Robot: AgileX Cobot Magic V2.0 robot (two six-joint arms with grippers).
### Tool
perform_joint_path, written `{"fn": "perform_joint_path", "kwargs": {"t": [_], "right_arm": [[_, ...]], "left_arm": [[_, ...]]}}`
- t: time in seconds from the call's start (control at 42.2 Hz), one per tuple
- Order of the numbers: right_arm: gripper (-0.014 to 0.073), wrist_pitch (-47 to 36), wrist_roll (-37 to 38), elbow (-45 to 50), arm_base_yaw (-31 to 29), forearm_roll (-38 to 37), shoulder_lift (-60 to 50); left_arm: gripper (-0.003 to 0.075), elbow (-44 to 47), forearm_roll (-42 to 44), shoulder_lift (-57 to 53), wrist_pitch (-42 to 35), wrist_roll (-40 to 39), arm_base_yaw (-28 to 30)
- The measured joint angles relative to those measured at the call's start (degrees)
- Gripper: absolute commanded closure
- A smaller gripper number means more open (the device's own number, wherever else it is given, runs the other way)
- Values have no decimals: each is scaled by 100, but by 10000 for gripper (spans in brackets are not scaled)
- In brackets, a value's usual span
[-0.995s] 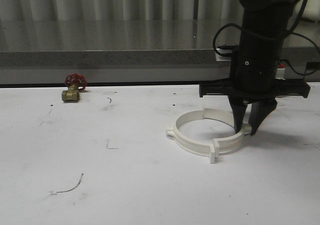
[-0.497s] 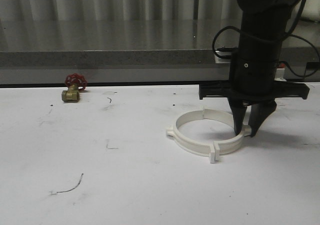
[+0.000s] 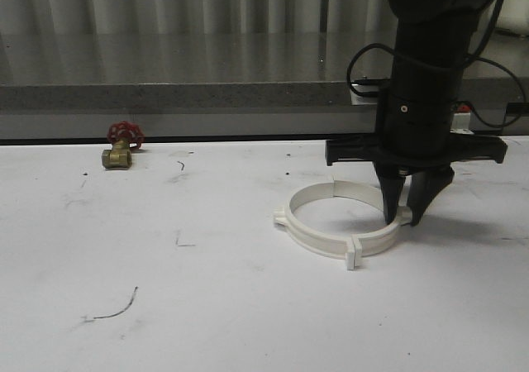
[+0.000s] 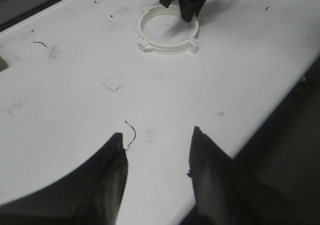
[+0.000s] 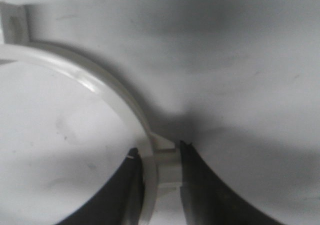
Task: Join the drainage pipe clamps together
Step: 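Press the held half down to join the two halves into a ring, then open the right gripper and lift it away from the ring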
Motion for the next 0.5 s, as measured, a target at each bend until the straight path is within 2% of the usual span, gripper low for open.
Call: {"fn": "perform_joint_path", "kwargs": {"t": [0.095,0.284,0.497], "right_arm": [[442,-9,-13,0,0,0,0],[235,-9,-13,0,0,0,14],[225,-49,-50,0,17,10,-42]], "left_arm": [[426,0,0,0,0,0,0],[426,0,0,0,0,0,0],[426,0,0,0,0,0,0]]}}
